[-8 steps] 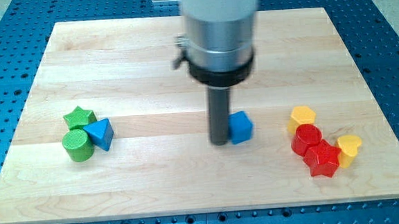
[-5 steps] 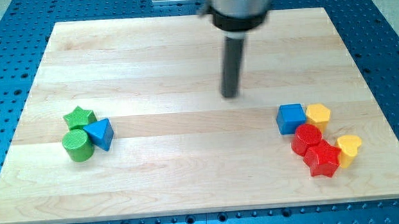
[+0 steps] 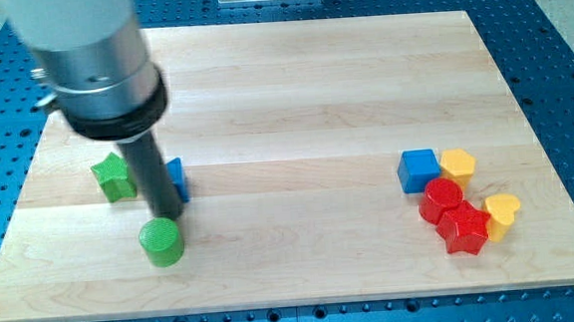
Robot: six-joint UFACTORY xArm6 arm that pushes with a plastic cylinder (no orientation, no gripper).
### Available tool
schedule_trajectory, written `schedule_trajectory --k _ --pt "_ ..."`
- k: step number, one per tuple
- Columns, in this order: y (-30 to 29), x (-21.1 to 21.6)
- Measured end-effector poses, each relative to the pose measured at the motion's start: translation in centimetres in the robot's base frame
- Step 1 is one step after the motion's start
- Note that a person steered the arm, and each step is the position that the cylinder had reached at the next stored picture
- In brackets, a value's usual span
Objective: Separate the green circle from the green star
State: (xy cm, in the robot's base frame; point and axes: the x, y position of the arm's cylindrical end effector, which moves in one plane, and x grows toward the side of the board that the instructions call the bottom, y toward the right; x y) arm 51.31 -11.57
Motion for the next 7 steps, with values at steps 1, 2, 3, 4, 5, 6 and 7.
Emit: schedule_trajectory --k 1,2,3,4,5,6,7 --pt "2.5 -1.3" --pt "3.6 -1.3" --pt "-0.3 -2.0" --pt "-1.1 0.1" --pt "-2.7 0.1" --pt "-5.7 0.3" --pt "-3.7 3.0"
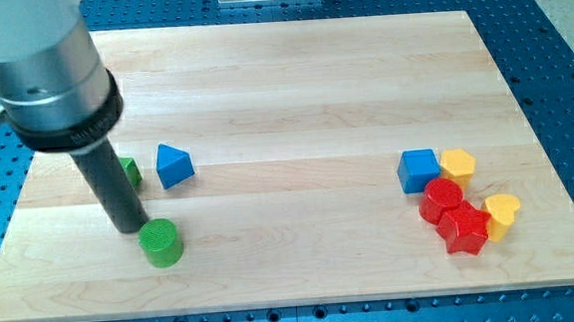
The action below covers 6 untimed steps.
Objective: Separate the green circle from the green star
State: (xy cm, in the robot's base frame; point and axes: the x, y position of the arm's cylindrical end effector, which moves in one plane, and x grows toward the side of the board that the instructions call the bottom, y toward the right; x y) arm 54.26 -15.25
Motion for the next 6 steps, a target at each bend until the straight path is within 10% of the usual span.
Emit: schedule_trajectory --k 2,4,6 --pt "6.4 1.0" --pt "-3.2 4.9" --pt "-0.7 7.6"
